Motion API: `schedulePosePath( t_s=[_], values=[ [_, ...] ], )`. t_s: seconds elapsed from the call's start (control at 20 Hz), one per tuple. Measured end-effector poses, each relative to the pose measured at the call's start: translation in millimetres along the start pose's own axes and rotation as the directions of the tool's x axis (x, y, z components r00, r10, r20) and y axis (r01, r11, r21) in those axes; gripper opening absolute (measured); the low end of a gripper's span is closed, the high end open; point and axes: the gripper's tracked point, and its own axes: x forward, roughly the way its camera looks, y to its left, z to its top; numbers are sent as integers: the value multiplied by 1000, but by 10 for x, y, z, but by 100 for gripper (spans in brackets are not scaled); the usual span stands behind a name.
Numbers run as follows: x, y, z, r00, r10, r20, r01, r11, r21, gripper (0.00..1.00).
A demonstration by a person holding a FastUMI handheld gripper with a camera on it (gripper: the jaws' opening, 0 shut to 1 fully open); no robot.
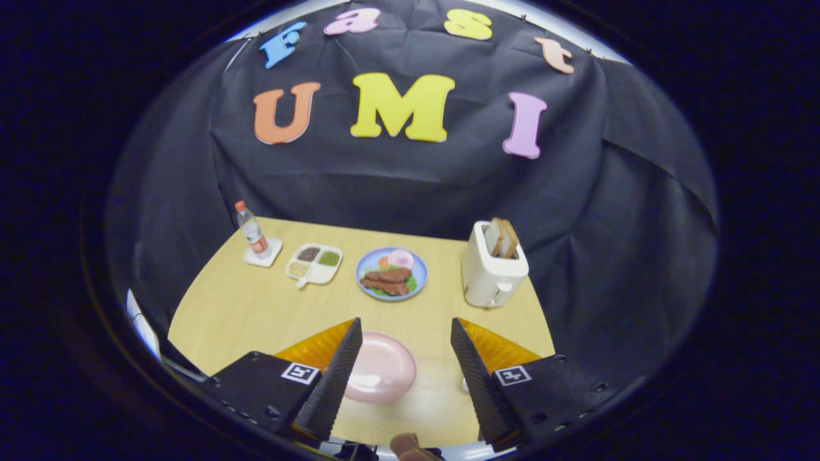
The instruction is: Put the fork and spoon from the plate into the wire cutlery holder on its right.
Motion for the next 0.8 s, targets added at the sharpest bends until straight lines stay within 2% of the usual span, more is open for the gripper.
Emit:
schedulePosePath(
  t_s=[0.1, 0.2, 0.25, 0.35, 0.45, 0.55, 0.65, 0.8],
  values=[
    [-159, 159, 254, 986, 11, 164, -5, 999, -31, 87],
    [-416, 313, 429, 954, 28, 298, -20, 999, -31, 87],
    [-563, 420, 497, 931, 50, 361, -42, 999, -32, 87],
    [-806, 461, 656, 883, 27, 468, -16, 1000, -27, 86],
    [-1100, 574, 916, 820, 26, 572, -12, 1000, -28, 86],
    [-1226, 544, 964, 782, -14, 623, 27, 1000, -13, 87],
    [-1356, 574, 1000, 771, -29, 636, 26, 1000, 13, 88],
    [-1357, 595, 1011, 778, -35, 627, 5, 999, 50, 95]
  ],
)
